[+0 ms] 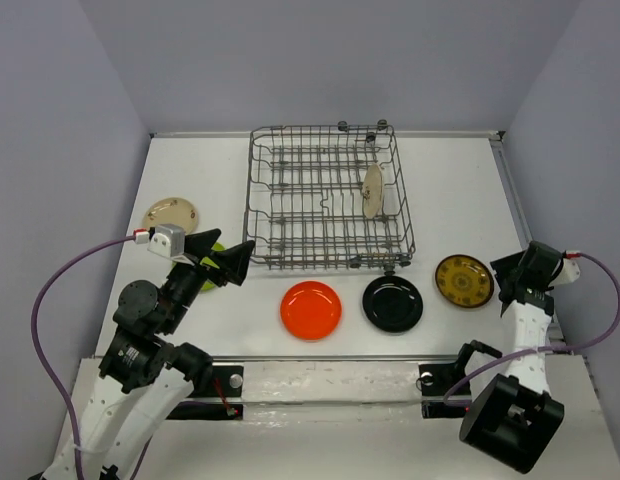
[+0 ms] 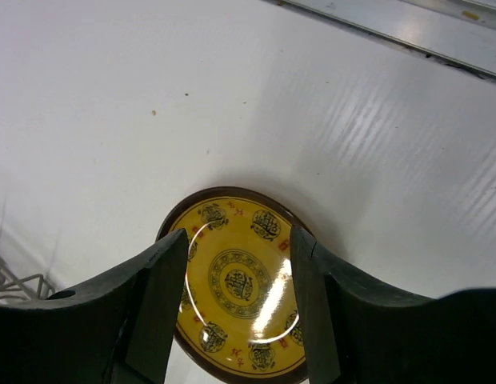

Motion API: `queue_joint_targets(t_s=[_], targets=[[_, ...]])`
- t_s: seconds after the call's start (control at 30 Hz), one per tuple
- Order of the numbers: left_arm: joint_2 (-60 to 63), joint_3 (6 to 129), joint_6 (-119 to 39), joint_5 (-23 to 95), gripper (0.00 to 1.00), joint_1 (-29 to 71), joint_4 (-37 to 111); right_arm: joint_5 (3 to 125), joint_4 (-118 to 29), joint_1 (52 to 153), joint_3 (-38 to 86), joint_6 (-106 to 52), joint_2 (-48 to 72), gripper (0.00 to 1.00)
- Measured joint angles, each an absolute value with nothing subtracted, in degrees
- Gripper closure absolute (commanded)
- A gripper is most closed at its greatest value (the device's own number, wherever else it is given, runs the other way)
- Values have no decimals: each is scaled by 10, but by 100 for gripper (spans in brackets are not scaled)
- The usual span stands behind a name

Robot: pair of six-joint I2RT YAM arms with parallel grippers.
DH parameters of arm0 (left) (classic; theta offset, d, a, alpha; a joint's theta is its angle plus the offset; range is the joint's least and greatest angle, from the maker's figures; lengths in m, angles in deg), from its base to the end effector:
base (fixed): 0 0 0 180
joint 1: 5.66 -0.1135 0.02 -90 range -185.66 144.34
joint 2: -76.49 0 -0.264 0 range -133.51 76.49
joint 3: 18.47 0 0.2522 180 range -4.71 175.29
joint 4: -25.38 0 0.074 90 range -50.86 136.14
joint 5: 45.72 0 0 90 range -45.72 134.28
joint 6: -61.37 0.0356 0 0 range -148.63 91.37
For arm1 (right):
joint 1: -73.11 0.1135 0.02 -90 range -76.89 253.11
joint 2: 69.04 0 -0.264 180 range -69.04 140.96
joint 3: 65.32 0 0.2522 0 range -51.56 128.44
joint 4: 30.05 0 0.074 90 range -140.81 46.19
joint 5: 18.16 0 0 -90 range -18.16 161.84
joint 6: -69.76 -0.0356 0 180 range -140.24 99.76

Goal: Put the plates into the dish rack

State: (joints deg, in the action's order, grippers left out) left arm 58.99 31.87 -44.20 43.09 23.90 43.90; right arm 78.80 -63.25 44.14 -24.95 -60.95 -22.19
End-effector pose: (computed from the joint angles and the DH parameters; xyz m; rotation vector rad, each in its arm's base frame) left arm 0.0747 -0.0432 0.3568 0.1826 1.3402 -0.6811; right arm 0.1503 -0.0881 0.2078 1.3420 1.8152 -0.0281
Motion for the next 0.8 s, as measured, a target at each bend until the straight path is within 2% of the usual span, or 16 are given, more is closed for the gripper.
queue_joint_targets(t_s=[0.03,0.07,0.33,0.57,0.67,0.8], targets=[[590,319,-442,431,1,239,439,797,-641,440,-244,-610,-218,39],[590,319,-442,431,1,239,439,802,-650,439,-239,-610,-213,35],[596,319,-442,448,1,248,446,749,-683,438,-231,-620,-91,34],[602,321,-442,460,1,255,448,702,-678,438,-236,-625,-72,34],[603,321,-442,462,1,255,448,680,-654,438,-234,-626,-43,35],[603,321,-442,463,1,255,448,668,-638,438,-241,-625,-46,43]])
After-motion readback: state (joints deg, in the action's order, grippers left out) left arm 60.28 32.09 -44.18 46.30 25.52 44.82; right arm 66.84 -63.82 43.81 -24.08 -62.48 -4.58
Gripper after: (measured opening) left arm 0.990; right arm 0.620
